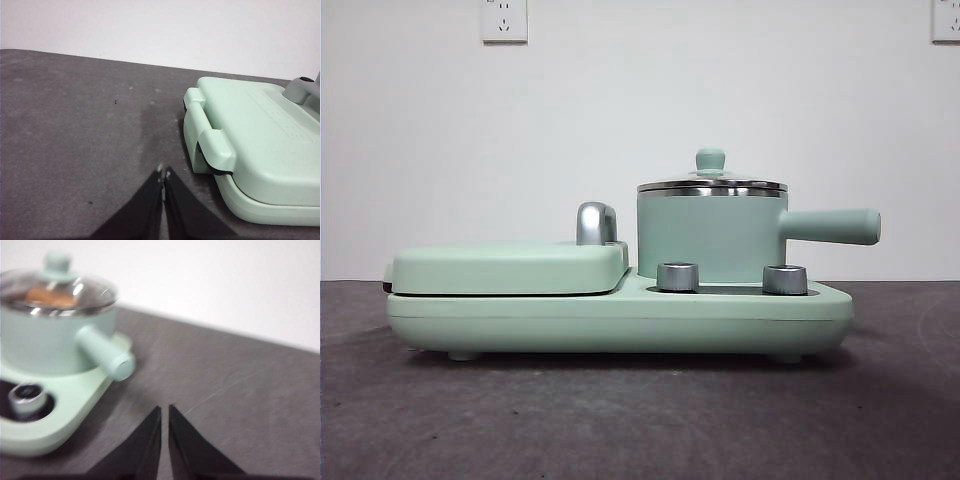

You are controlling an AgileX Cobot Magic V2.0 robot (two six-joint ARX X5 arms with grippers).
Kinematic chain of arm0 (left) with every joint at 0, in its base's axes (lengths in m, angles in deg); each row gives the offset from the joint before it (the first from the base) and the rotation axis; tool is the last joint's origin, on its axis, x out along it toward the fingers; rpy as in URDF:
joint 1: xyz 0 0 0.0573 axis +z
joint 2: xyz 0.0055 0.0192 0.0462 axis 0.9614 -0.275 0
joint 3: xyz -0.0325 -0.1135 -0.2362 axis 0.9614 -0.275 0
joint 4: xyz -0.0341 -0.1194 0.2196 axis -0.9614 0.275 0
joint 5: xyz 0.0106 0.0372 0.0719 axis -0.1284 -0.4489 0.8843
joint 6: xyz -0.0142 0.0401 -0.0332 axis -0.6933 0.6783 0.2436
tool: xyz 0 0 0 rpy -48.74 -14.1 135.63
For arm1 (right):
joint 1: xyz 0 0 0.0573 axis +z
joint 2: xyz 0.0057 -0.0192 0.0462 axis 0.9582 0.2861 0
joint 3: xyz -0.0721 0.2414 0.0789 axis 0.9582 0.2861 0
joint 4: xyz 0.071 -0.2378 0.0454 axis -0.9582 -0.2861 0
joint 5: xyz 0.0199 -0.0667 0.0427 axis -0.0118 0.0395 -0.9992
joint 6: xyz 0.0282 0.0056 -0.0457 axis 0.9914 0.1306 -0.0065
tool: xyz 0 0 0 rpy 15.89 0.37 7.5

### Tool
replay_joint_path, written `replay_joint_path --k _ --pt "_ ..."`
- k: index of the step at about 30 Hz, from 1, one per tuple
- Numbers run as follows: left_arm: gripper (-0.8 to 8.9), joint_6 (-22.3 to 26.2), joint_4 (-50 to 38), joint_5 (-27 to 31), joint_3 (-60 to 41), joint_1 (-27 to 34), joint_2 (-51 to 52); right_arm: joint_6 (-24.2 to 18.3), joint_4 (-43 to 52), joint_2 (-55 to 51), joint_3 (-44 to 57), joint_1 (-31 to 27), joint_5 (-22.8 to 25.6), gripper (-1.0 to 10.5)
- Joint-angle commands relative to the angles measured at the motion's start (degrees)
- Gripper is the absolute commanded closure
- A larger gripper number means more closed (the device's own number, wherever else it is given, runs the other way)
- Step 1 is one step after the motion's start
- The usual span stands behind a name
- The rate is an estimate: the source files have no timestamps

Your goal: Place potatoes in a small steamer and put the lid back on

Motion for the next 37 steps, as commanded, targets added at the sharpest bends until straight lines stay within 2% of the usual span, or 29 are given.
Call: replay_joint_path --k 1,8,37 --pt "8.08 -0.2 -0.8 0.0 -1.1 0.0 0.0 2.2 1.5 -5.3 2.8 -2.0 -1.4 9.3" --pt "8.08 -0.2 -1.0 0.0 -1.1 0.0 0.0 4.0 -0.3 -5.0 4.9 -2.6 -1.8 9.3" --pt "8.08 -0.2 -1.0 0.0 -1.1 0.0 0.0 4.0 1.6 -5.0 4.9 -2.6 -1.9 9.3"
